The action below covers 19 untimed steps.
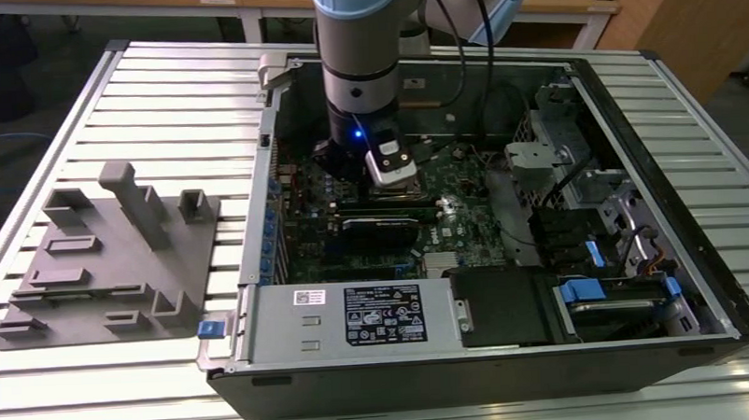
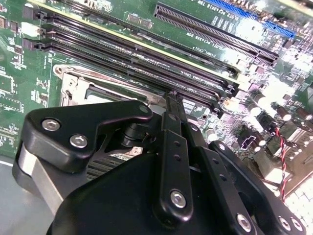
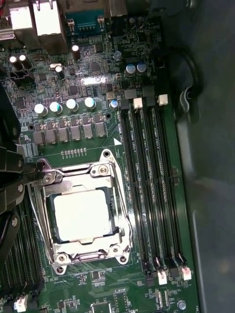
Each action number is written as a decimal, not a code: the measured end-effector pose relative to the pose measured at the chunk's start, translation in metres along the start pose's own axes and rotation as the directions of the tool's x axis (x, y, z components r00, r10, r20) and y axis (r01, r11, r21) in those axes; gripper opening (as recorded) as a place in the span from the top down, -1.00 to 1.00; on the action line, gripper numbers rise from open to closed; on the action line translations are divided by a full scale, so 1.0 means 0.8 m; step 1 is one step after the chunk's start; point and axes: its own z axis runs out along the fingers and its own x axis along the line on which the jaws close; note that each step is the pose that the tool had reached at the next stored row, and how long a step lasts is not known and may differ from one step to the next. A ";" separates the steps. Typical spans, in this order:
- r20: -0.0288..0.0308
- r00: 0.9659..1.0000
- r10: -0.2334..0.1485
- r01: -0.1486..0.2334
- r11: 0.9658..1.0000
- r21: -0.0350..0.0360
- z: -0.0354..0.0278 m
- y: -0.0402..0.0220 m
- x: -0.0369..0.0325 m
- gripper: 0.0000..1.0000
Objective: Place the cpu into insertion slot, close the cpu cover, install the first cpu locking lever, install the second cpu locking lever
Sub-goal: 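Install the second cpu locking lever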
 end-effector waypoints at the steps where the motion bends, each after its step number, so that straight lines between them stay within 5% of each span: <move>1: 0.000 1.000 0.000 0.000 1.000 -0.002 0.0001 -0.0001 0.0002 0.79; 19: -0.001 1.000 -0.019 0.019 1.000 -0.007 0.0000 -0.0001 0.0003 0.79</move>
